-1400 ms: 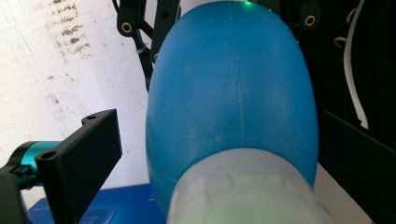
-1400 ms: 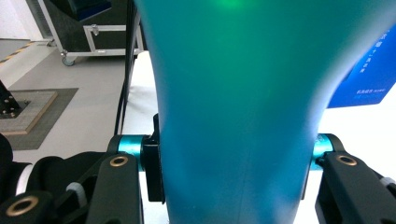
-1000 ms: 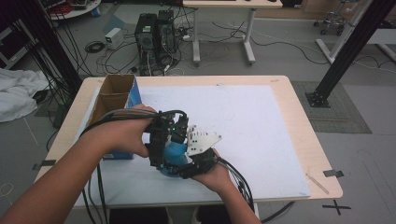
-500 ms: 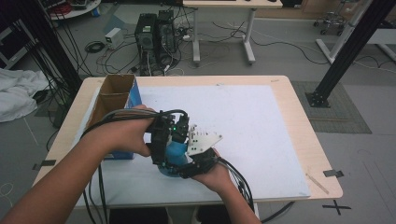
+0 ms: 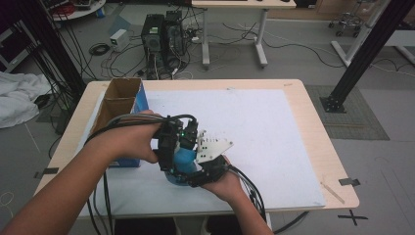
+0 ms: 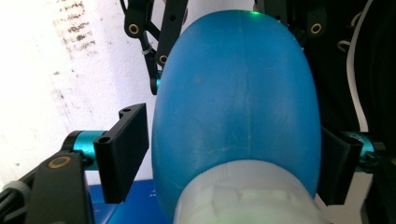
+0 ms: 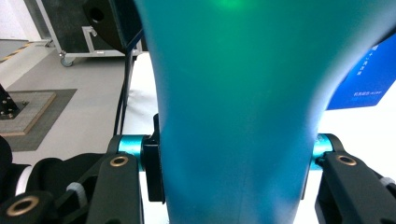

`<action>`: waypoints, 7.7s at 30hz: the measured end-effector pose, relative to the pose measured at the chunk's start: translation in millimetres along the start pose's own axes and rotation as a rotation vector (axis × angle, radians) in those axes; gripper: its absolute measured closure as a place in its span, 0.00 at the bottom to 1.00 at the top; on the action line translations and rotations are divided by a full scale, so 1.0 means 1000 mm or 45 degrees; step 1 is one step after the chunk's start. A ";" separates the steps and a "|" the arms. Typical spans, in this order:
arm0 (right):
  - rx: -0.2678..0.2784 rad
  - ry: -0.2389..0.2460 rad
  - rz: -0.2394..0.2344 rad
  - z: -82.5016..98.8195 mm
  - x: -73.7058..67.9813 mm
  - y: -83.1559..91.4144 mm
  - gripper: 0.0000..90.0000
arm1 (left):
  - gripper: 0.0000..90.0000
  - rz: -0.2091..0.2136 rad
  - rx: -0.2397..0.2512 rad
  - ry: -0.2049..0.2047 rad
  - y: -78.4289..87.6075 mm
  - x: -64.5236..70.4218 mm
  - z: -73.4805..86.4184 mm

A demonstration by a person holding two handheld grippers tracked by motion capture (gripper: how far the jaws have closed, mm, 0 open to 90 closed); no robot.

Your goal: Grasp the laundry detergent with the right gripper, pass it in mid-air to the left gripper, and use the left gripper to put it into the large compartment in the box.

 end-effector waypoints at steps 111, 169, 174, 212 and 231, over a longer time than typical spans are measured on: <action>-0.756 0.130 0.083 -0.031 0.072 0.056 0.13 | 0.43 -0.052 0.342 0.943 0.155 -0.030 0.117; -0.832 0.153 0.066 -0.029 0.073 0.040 0.13 | 0.43 -0.014 0.240 1.125 0.064 -0.078 0.199; -0.840 0.151 0.075 -0.029 0.073 0.041 0.13 | 0.43 -0.009 0.223 1.091 0.047 -0.084 0.198; -0.870 0.155 0.063 -0.024 0.070 0.034 0.13 | 0.42 0.028 0.235 1.012 -0.010 -0.100 0.211; -0.857 0.152 0.063 -0.024 0.070 0.036 0.13 | 0.35 0.014 0.243 1.028 -0.006 -0.097 0.212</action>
Point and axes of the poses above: each handheld gripper's, and its own axes: y roughly backward along the jaws, z roughly out of its underside, x roughly to its right, the point moved 1 cm from there along -y, roughly forward along the jaws, and after that the axes turned 15 degrees about z, right-handed, at the moved point
